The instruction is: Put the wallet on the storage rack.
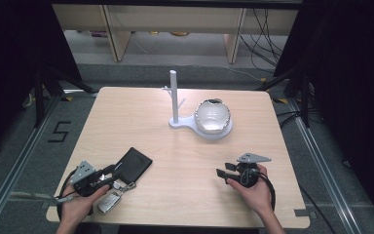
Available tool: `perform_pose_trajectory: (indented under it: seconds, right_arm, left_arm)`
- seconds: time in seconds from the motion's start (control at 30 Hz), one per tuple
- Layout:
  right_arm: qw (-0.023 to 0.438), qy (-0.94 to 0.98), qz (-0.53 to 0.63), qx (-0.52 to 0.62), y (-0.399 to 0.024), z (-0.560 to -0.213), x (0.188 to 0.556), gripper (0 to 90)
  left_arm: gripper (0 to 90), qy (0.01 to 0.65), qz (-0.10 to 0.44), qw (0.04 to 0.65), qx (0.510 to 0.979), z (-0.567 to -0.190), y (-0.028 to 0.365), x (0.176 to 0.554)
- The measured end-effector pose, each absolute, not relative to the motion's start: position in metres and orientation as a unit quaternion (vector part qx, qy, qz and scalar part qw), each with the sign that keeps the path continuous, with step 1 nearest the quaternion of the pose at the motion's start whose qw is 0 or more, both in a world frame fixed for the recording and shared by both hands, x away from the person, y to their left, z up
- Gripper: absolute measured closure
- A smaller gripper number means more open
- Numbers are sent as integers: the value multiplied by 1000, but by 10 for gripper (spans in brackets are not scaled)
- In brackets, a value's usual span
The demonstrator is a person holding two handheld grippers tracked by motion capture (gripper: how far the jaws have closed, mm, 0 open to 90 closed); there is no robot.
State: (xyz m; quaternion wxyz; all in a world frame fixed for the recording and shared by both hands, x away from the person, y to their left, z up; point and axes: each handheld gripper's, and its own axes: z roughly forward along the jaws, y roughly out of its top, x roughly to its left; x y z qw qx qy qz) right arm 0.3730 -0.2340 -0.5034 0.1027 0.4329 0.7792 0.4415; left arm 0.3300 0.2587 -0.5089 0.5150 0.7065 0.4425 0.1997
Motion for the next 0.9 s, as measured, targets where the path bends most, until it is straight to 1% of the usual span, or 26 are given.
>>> perform_pose_trajectory:
  seconds: [0.03, 0.07, 0.1, 0.13, 0.17, 0.2, 0.23, 0.27, 0.3, 0.33, 0.37, 0.43, 0.47, 0.5, 0.53, 0.57, 0.7, 0.8, 0.9]
  right_arm:
    - [94, 775, 443, 441, -232, -503, 372, 502]
    - [94, 775, 443, 441, -232, -503, 372, 502]
    - [101, 780, 441, 432, -233, -500, 374, 501]
    - [97, 781, 441, 432, -232, -499, 375, 500]
    - [97, 782, 440, 431, -231, -498, 375, 500]
    - [88, 776, 442, 440, -228, -496, 374, 500]
    - [88, 776, 442, 440, -228, -496, 374, 500]
    - [89, 777, 445, 436, -227, -495, 375, 499]
    - [95, 784, 443, 423, -226, -492, 377, 498]
    - [95, 784, 443, 423, -226, -492, 377, 498]
    - [96, 784, 444, 423, -226, -492, 377, 498]
    - [90, 785, 443, 424, -225, -491, 377, 494]
    - [92, 785, 443, 423, -226, -491, 378, 493]
    - [84, 788, 436, 427, -227, -491, 378, 489]
    - [92, 789, 428, 430, -229, -491, 378, 488]
    - [92, 789, 426, 433, -229, -491, 378, 487]
    - [94, 786, 429, 435, -232, -491, 379, 483]
    - [84, 787, 428, 437, -233, -490, 378, 480]
    - [89, 788, 426, 435, -232, -489, 378, 478]
  left_arm:
    - [620, 442, 200, 515, 706, -509, 259, 330]
    - [620, 449, 198, 513, 705, -507, 259, 331]
    - [638, 459, 198, 511, 699, -502, 260, 335]
    - [630, 464, 196, 513, 695, -500, 261, 338]
    - [607, 468, 194, 510, 695, -497, 261, 343]
    - [575, 474, 187, 500, 701, -494, 260, 348]
    - [528, 474, 187, 500, 701, -494, 260, 348]
    - [528, 481, 169, 481, 714, -491, 258, 355]
    - [469, 481, 161, 468, 724, -489, 257, 362]
    - [469, 480, 162, 470, 723, -488, 255, 368]
    - [457, 483, 151, 463, 728, -486, 255, 377]
    - [410, 497, 130, 442, 736, -483, 255, 391]
    - [404, 498, 126, 437, 739, -483, 255, 397]
    - [388, 494, 124, 418, 753, -482, 257, 403]
    - [382, 494, 122, 404, 760, -482, 255, 411]
    - [372, 494, 122, 404, 760, -482, 255, 411]
    - [352, 493, 85, 384, 776, -484, 253, 422]
    - [342, 493, 84, 377, 780, -486, 249, 425]
    - [341, 497, 64, 370, 782, -488, 247, 429]
